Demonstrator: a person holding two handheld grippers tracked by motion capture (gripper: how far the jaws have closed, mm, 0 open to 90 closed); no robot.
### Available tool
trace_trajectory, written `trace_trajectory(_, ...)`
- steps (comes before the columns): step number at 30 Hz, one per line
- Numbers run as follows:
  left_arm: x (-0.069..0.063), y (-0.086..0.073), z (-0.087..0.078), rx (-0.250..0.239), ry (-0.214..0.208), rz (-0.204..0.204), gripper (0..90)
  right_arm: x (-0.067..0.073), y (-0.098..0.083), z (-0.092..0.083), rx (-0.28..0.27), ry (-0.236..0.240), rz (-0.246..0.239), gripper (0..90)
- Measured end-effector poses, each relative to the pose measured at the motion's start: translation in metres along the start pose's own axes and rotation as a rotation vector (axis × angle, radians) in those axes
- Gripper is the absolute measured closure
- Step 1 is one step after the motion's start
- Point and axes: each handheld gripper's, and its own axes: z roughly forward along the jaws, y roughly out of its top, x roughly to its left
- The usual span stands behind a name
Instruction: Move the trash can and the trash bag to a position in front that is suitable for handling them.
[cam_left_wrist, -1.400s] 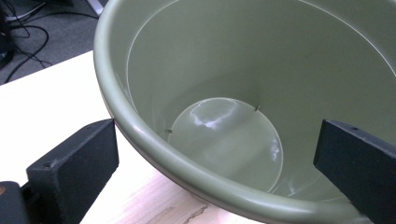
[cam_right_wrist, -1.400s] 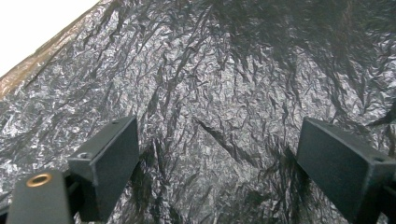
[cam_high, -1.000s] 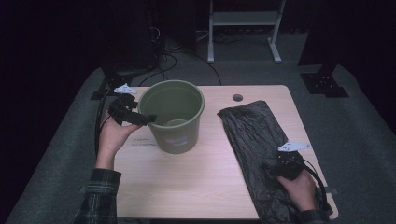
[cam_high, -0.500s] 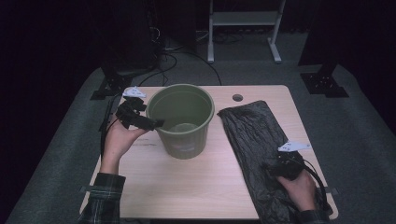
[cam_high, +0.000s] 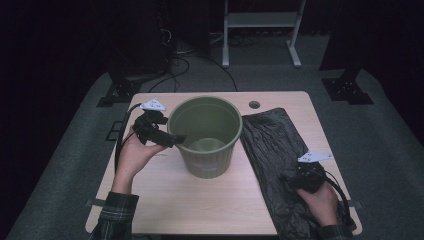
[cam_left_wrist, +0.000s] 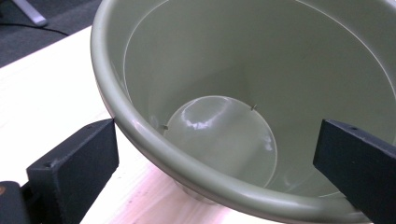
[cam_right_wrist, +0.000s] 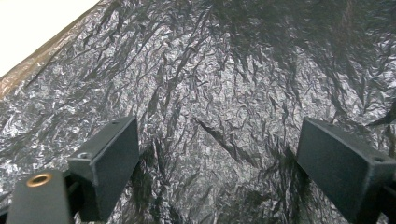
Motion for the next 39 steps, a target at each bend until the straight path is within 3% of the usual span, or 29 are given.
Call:
trace_trajectory(22, -0.048, -0.014, -0.010, 0.001, -0.065, 0.056, 0.0, 0.000, 0.000, 0.000, 0.000, 0.000, 0.000, 12.1)
trace_trajectory(29, -0.049, -0.015, -0.011, -0.008, -0.069, 0.057, 0.0, 0.000, 0.000, 0.000, 0.000, 0.000, 0.000, 12.1)
trace_trajectory(32, -0.047, -0.014, -0.011, -0.034, -0.079, 0.038, 0.0, 0.000, 0.000, 0.000, 0.000, 0.000, -0.001, 12.1)
trace_trajectory(39, -0.047, -0.008, -0.021, -0.055, -0.061, 0.041, 0.0, 0.000, 0.000, 0.000, 0.000, 0.000, 0.000, 12.1)
